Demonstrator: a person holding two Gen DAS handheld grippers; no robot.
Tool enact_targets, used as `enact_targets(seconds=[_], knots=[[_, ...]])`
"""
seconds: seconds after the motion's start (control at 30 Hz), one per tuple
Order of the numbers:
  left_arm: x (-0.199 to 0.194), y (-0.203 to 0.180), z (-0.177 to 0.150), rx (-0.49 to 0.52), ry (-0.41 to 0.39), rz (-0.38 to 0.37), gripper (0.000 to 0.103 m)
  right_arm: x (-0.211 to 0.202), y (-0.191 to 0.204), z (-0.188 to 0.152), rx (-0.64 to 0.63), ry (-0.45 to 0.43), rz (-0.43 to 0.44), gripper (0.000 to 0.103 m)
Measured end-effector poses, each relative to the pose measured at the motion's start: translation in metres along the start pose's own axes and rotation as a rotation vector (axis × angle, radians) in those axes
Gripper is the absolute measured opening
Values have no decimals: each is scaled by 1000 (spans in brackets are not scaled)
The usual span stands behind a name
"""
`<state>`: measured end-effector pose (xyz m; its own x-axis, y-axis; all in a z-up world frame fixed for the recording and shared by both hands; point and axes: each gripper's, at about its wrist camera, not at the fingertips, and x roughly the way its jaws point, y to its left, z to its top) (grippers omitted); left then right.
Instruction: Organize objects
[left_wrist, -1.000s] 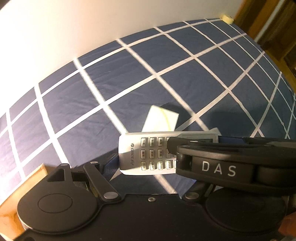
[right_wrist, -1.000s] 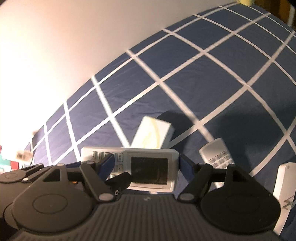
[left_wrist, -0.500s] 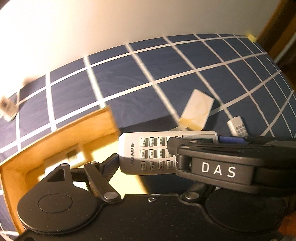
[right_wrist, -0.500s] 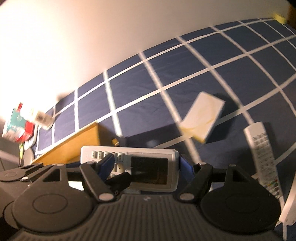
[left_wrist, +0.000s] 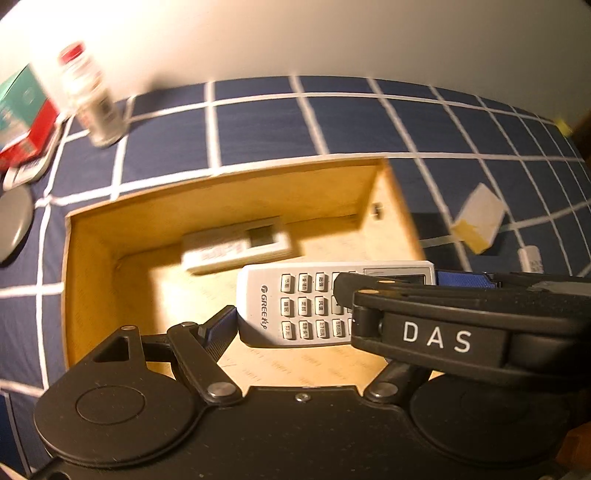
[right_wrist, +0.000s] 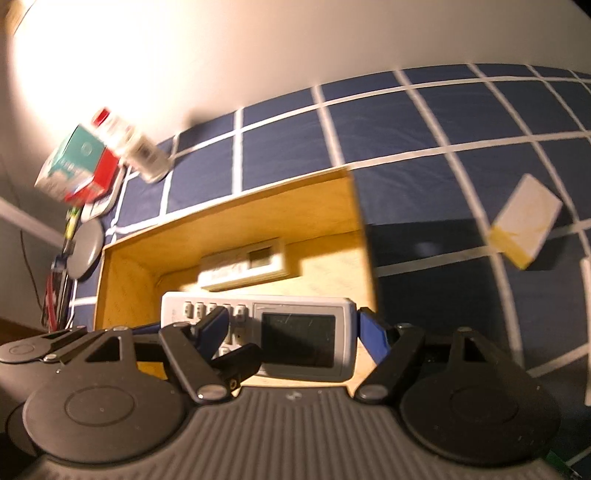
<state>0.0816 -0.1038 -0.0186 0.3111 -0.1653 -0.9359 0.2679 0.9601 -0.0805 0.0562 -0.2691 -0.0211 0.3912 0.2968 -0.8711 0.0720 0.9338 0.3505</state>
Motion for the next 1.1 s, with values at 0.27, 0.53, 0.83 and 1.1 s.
enact_targets(seconds=[0.27, 0.53, 0.83, 1.1], knots=[[15, 48, -13, -97, 19, 13, 75, 38, 40, -2, -82, 61, 13, 75], [49, 77, -9, -145, 61, -1, 75, 85, 52, 7, -116, 124, 4, 75], [85, 91, 7, -137, 121, -31, 75, 123, 43, 19, -94, 163, -14, 75], [106, 95, 13, -132, 150, -43, 75, 143, 35, 25, -76, 187, -27, 75]])
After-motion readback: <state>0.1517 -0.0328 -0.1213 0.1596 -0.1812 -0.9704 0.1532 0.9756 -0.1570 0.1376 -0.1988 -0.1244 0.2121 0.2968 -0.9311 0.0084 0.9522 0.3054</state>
